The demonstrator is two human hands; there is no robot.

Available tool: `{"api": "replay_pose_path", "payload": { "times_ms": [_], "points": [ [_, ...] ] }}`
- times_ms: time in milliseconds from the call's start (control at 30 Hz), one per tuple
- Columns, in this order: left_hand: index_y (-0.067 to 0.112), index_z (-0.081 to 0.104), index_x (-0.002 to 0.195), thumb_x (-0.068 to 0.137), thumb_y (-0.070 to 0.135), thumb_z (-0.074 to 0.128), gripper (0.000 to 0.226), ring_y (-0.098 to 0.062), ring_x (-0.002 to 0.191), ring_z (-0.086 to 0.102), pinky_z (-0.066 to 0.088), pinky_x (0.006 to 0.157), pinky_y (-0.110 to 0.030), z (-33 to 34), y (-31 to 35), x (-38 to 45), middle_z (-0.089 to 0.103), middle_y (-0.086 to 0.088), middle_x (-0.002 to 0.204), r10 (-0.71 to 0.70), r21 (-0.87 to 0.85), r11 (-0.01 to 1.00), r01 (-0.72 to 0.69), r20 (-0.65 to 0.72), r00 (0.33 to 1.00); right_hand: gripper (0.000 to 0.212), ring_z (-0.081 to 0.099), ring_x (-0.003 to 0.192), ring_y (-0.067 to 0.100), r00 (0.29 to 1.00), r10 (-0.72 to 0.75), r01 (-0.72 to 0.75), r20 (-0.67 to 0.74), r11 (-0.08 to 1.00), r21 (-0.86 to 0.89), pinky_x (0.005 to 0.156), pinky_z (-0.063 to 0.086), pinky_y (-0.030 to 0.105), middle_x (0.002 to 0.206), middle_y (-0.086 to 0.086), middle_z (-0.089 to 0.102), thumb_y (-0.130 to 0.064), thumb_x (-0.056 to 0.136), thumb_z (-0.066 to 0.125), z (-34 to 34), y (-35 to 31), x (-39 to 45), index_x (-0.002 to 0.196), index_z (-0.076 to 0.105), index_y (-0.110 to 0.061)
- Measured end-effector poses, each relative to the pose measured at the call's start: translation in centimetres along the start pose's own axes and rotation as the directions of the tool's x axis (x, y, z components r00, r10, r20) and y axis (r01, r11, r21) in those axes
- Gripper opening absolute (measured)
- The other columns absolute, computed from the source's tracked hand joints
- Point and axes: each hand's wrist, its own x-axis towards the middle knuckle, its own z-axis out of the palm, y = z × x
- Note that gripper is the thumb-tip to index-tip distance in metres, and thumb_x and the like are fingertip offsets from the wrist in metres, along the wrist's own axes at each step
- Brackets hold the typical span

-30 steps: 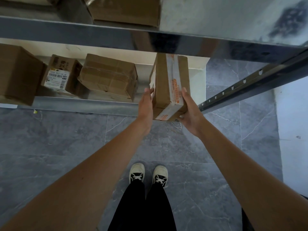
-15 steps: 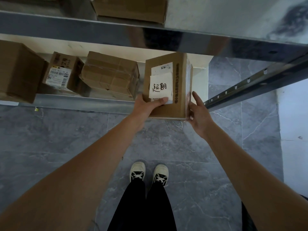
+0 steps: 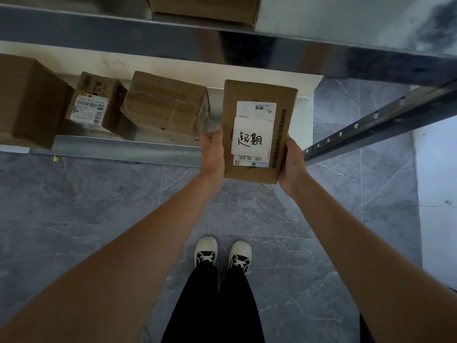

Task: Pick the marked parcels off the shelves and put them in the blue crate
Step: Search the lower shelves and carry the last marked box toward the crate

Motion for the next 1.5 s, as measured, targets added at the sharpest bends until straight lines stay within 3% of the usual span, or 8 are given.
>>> {"api": "replay_pose_path", "payload": {
  "times_ms": [233, 333, 467, 900, 1100, 1267, 1333, 1500],
  "points": [
    [0.021, 0.038, 0.112, 0.103, 0.037, 0.035, 0.018, 0.006, 0.08, 0.046, 0.033, 0.063, -0.015, -0.2, 0.3, -0.3, 0.05, 0.015, 0.091, 0.0, 0.035, 0.999, 0.001, -0.029, 1.0, 0.041, 0.071, 0.07, 0.011, 0.998, 0.007, -0.006, -0.058, 1.0, 0.02, 0.059, 0.057, 0.025, 0.073, -0.006, 0.072, -0.032, 0.103, 0.033, -0.4, 0.8, 0.1, 0.07, 0.057, -0.025],
    [0.024, 0.037, 0.132, 0.104, 0.041, 0.028, 0.034, -0.001, 0.103, 0.048, 0.034, 0.083, -0.013, -0.3, 0.0, -0.8, 0.054, 0.013, 0.115, 0.003, 0.111, 0.994, -0.002, -0.006, 1.0, 0.04, 0.065, 0.066, 0.012, 0.996, -0.003, 0.007, -0.091, 0.999, 0.052, 0.066, 0.056, 0.029, 0.063, -0.008, 0.066, -0.028, 0.102, 0.035, -0.4, 1.4, 0.0, 0.067, 0.054, -0.026],
    [0.016, 0.034, 0.148, 0.104, 0.045, 0.02, 0.054, -0.02, 0.141, 0.032, 0.026, 0.109, -0.031, -0.5, -0.2, -1.8, 0.037, -0.004, 0.151, -0.006, 0.249, 0.968, 0.008, -0.012, 1.0, 0.037, 0.059, 0.055, 0.005, 0.986, -0.074, 0.085, -0.151, 0.994, 0.068, 0.059, 0.052, 0.024, 0.059, -0.012, 0.062, -0.012, 0.1, 0.033, -0.8, 2.3, -1.1, 0.107, 0.066, -0.028],
    [0.013, 0.054, 0.132, 0.104, 0.044, 0.021, 0.054, -0.024, 0.125, 0.05, 0.034, 0.106, -0.032, 4.3, -3.8, -11.3, 0.057, -0.005, 0.132, 0.009, 0.554, 0.828, -0.08, 0.13, 0.992, 0.049, 0.055, 0.048, 0.002, 0.932, 0.027, 0.046, -0.362, 0.981, 0.191, 0.047, 0.045, 0.016, 0.064, -0.009, 0.065, 0.003, 0.094, 0.033, -9.1, 6.7, -10.7, 0.113, 0.07, -0.022],
    [0.017, 0.053, 0.132, 0.099, 0.053, 0.017, 0.06, -0.03, 0.128, 0.048, 0.033, 0.11, -0.045, 7.9, -5.9, -17.4, 0.056, -0.006, 0.134, -0.012, 0.652, 0.746, -0.136, 0.218, 0.976, 0.049, 0.061, 0.09, 0.021, 0.886, 0.072, 0.068, -0.458, 0.957, 0.282, 0.092, 0.054, 0.042, 0.113, 0.004, 0.069, -0.007, 0.095, 0.039, -14.6, 7.5, -15.4, 0.138, 0.052, -0.025],
    [0.016, 0.047, 0.14, 0.104, 0.047, 0.018, 0.056, -0.024, 0.135, 0.041, 0.029, 0.111, -0.039, 12.2, -6.2, -22.8, 0.048, -0.004, 0.143, -0.088, 0.661, 0.729, -0.179, 0.35, 0.933, 0.026, 0.056, 0.068, 0.015, 0.826, 0.124, 0.105, -0.55, 0.925, 0.366, 0.06, 0.047, 0.028, 0.079, 0.001, 0.064, -0.025, 0.101, 0.042, -19.8, 8.3, -20.1, 0.09, 0.065, -0.021],
    [0.019, 0.052, 0.135, 0.102, 0.05, 0.018, 0.057, -0.022, 0.129, 0.046, 0.033, 0.11, -0.039, 14.4, -6.4, -25.0, 0.052, -0.002, 0.138, -0.108, 0.672, 0.71, -0.211, 0.401, 0.91, 0.037, 0.06, 0.069, 0.019, 0.818, 0.175, 0.097, -0.547, 0.896, 0.432, 0.065, 0.05, 0.031, 0.078, 0.004, 0.065, -0.041, 0.099, 0.041, -21.5, 8.8, -22.1, 0.076, 0.06, -0.019],
    [0.026, 0.062, 0.122, 0.066, 0.085, 0.012, 0.096, -0.032, 0.116, 0.058, 0.042, 0.102, -0.054, 19.8, -12.4, -26.0, 0.064, -0.006, 0.125, -0.197, 0.722, 0.659, -0.211, 0.437, 0.878, 0.068, 0.071, 0.092, 0.023, 0.794, 0.186, 0.179, -0.579, 0.837, 0.516, 0.091, 0.054, 0.044, 0.093, -0.001, 0.076, -0.078, 0.079, 0.035, -27.0, 10.8, -26.5, 0.097, 0.074, -0.024]
  ]
}}
